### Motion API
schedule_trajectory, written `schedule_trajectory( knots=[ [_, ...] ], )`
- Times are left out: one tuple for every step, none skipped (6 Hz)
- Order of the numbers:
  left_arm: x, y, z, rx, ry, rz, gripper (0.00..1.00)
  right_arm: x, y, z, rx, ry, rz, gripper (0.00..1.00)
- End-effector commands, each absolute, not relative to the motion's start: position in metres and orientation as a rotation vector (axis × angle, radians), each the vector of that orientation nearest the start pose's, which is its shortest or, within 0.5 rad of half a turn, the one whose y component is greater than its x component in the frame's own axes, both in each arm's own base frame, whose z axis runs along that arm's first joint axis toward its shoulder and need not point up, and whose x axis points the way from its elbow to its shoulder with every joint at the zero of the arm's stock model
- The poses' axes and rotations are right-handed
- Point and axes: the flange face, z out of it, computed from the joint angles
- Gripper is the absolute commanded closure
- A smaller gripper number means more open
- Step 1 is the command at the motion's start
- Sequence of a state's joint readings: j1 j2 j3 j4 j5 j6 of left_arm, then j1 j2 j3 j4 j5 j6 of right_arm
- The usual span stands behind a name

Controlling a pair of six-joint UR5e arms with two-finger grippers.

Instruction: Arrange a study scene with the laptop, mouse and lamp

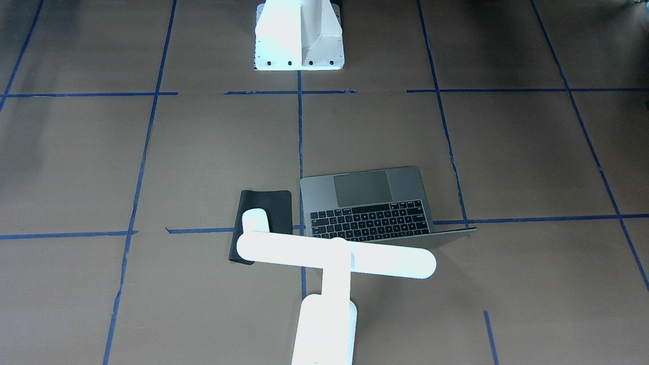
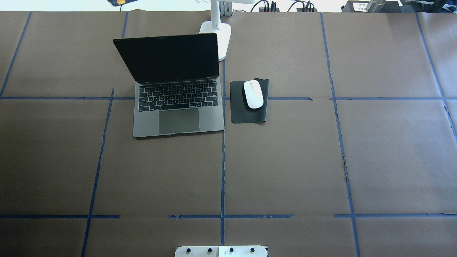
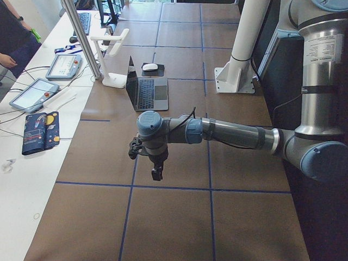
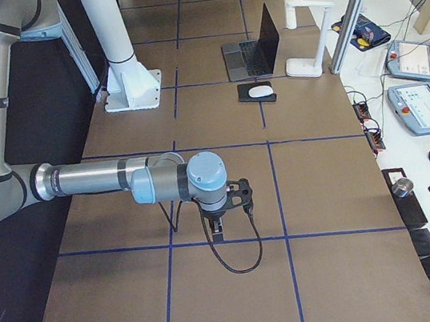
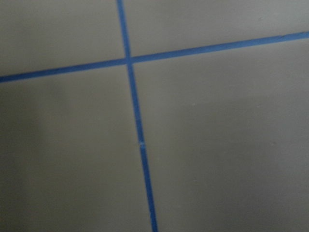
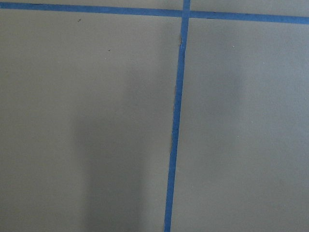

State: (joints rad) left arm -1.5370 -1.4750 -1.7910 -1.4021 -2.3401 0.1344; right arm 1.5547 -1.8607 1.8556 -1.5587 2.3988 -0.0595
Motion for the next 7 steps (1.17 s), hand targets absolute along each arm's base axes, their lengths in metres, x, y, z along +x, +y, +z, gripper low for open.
schedule_trajectory(
  knots=[
    [-0.075, -0.42, 0.622, 0.013, 0.774, 0.109, 0.0, 0.054, -0.372, 0.638, 0.027, -0.827, -0.077, 0.0],
    [-0.074, -0.419, 0.63, -0.004, 0.78, 0.103, 0.0, 0.054, -0.373, 0.638, 0.03, -0.827, -0.083, 0.0],
    [-0.074, -0.419, 0.651, -0.019, 0.787, 0.096, 0.0, 0.054, -0.375, 0.636, 0.037, -0.826, -0.09, 0.0],
    [-0.076, -0.408, 0.647, -0.004, 0.77, 0.105, 0.0, 0.054, -0.376, 0.635, 0.039, -0.826, -0.091, 0.0],
    [-0.08, -0.404, 0.65, -0.009, 0.706, 0.111, 0.0, 0.054, -0.376, 0.635, 0.039, -0.825, -0.091, 0.0],
    [-0.08, -0.403, 0.652, -0.014, 0.698, 0.113, 0.0, 0.054, -0.376, 0.635, 0.039, -0.825, -0.091, 0.0],
    [-0.079, -0.405, 0.65, -0.011, 0.698, 0.113, 0.0, 0.054, -0.376, 0.635, 0.039, -0.825, -0.091, 0.0]
  ],
)
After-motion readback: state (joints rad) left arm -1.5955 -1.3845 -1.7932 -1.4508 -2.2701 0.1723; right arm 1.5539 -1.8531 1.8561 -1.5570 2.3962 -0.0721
